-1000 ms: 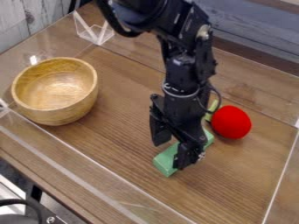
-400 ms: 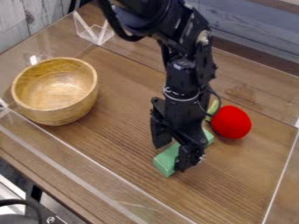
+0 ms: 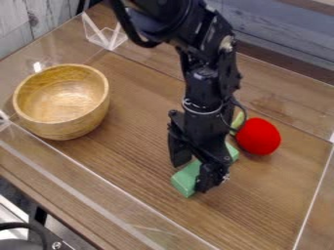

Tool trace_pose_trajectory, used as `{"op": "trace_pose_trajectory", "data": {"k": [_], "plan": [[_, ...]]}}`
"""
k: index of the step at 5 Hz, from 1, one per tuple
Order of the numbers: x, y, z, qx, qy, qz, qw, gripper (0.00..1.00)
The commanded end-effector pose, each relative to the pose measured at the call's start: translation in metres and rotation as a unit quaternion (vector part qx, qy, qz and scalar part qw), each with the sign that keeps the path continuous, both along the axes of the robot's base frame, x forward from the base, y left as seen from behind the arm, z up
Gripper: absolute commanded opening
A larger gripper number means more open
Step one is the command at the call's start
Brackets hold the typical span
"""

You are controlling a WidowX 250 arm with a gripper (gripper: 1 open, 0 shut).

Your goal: Put the green block in the brown bowl

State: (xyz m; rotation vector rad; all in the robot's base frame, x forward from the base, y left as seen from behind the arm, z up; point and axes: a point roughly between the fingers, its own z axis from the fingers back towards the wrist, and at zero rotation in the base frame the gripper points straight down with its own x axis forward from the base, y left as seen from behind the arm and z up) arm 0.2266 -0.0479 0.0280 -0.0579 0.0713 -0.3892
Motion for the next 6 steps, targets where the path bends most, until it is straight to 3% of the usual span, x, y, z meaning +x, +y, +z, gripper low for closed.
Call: {"op": "trace_pose_trajectory", "data": {"k": [1,2,3,6], "plan": [[0.004,0.002,0.005,-0.003,-0.012,0.007,0.9999,1.00],[0.005,0.003,0.005,-0.004,-0.013,0.010,0.9999,1.00],[0.005,0.004,0.001,-0.003,-0.009,0.014,0.9999,0.00],[0.005,0.008,0.013,-0.007,-0.017,0.027,0.9995,0.00]]}}
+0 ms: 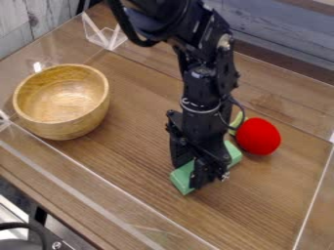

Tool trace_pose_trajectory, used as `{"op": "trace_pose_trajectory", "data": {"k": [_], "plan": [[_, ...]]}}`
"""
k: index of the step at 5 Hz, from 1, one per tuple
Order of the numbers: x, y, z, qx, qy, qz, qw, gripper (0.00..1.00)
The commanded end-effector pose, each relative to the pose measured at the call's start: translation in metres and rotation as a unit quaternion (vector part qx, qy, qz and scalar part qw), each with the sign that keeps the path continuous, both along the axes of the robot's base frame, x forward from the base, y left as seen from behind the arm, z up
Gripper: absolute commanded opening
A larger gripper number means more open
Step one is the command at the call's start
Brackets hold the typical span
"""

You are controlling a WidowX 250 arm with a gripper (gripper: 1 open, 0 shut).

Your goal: Put the green block in the brown bowl

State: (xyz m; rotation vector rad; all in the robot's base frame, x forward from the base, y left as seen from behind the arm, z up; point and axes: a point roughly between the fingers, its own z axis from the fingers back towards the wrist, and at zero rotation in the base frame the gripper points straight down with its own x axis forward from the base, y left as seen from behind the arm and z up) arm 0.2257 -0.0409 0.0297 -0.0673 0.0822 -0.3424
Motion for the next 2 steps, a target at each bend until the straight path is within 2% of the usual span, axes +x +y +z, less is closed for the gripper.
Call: {"op": "trace_pose_trajectory", "data": {"k": [1,2], "plan": [[0.0062,0.0026,0.0156,-0.004,-0.027,0.010,0.9996,0.00],[0.0068,0.0053,0.0221,-0.005,-0.032,0.019,0.9993,0.00]]}}
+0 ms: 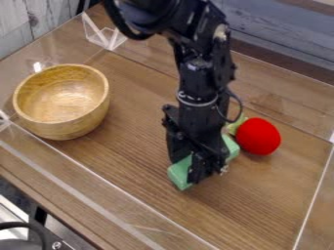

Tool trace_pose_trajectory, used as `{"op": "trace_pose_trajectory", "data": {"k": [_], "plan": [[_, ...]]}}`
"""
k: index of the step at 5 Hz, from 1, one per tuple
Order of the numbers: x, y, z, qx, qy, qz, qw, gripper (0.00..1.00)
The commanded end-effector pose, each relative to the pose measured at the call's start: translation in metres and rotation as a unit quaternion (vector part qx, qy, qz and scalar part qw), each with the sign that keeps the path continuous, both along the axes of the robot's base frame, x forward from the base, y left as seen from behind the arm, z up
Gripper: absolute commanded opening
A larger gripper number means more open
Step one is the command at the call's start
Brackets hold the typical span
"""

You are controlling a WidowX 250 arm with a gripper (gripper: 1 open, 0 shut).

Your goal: Put the green block in the brown bowl

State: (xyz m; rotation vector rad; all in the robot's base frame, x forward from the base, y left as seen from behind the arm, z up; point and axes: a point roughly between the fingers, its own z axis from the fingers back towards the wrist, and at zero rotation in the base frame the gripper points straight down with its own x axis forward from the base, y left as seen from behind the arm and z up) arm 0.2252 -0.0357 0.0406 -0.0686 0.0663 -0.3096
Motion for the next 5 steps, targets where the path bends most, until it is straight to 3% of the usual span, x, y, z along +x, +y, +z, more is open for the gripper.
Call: {"op": "trace_pose_trajectory", "data": {"k": [1,2,3,5], "plan": [[0.011,0.008,0.027,-0.002,-0.040,0.022,0.9990,0.00],[0.015,0.032,0.047,0.004,-0.058,0.064,0.9963,0.00],[0.025,0.075,0.055,0.018,-0.067,0.126,0.9896,0.00],[0.030,0.161,0.054,0.043,-0.071,0.170,0.9819,0.00]]}}
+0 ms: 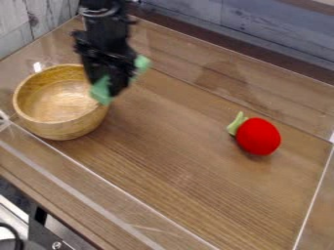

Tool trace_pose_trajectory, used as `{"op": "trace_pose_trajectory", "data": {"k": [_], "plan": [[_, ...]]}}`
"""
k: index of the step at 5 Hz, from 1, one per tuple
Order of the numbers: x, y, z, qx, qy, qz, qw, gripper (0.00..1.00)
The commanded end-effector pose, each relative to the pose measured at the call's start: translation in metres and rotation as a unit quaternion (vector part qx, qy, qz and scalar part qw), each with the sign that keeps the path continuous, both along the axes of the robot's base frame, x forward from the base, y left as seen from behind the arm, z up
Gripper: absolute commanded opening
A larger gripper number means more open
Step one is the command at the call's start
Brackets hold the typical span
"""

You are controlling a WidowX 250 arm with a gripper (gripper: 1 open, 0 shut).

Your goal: Put the green block in the brown bowl

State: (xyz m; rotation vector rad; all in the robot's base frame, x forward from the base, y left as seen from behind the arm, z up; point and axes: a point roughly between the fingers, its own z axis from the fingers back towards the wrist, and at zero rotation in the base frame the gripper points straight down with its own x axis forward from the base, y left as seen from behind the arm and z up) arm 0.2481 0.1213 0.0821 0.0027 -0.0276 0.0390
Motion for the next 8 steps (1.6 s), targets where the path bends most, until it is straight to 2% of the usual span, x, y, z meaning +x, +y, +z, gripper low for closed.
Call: {"op": "trace_pose_trajectory", "data": {"k": [1,2,3,8], "plan": [[0.007,0.035,0.005,0.018,-0.023,0.006,0.9996,0.00],[0.011,0.049,-0.002,0.023,-0.022,0.015,0.9994,0.00],[0.015,0.045,-0.006,0.019,-0.018,0.013,0.9996,0.00],[0.020,0.038,-0.013,0.004,-0.006,0.022,0.9997,0.00]]}}
